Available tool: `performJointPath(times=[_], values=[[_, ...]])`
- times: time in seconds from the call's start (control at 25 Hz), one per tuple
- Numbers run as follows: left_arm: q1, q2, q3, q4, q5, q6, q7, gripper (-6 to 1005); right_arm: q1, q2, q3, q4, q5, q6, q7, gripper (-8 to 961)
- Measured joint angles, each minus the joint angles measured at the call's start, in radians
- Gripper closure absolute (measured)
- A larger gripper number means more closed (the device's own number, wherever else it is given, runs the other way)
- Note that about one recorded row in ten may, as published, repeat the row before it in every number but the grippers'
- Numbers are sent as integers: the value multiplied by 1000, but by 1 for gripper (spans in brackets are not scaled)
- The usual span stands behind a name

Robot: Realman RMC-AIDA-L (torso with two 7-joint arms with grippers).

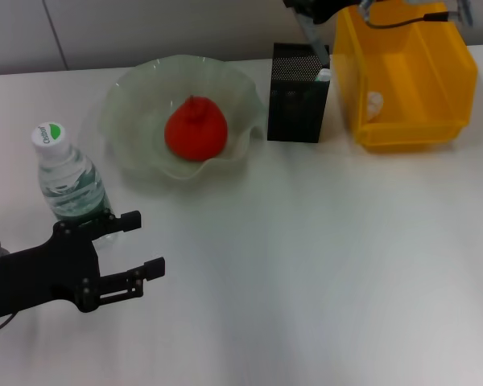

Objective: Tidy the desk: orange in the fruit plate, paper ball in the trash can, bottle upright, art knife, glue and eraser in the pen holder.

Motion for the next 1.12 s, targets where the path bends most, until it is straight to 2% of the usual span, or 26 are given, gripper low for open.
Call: performJointPath(times=[0.48,0.92,1.12], values=[[1,0,-7,-18,-6,-2,6,198,-23,3,35,153,219,82,-296,808],[1,-1,-14,-28,-13,-6,-1,198,-41,5,48,212,257,150,-360,805],[0,-1,-14,-31,-16,-14,-3,198,-51,6,58,212,273,166,-360,570]])
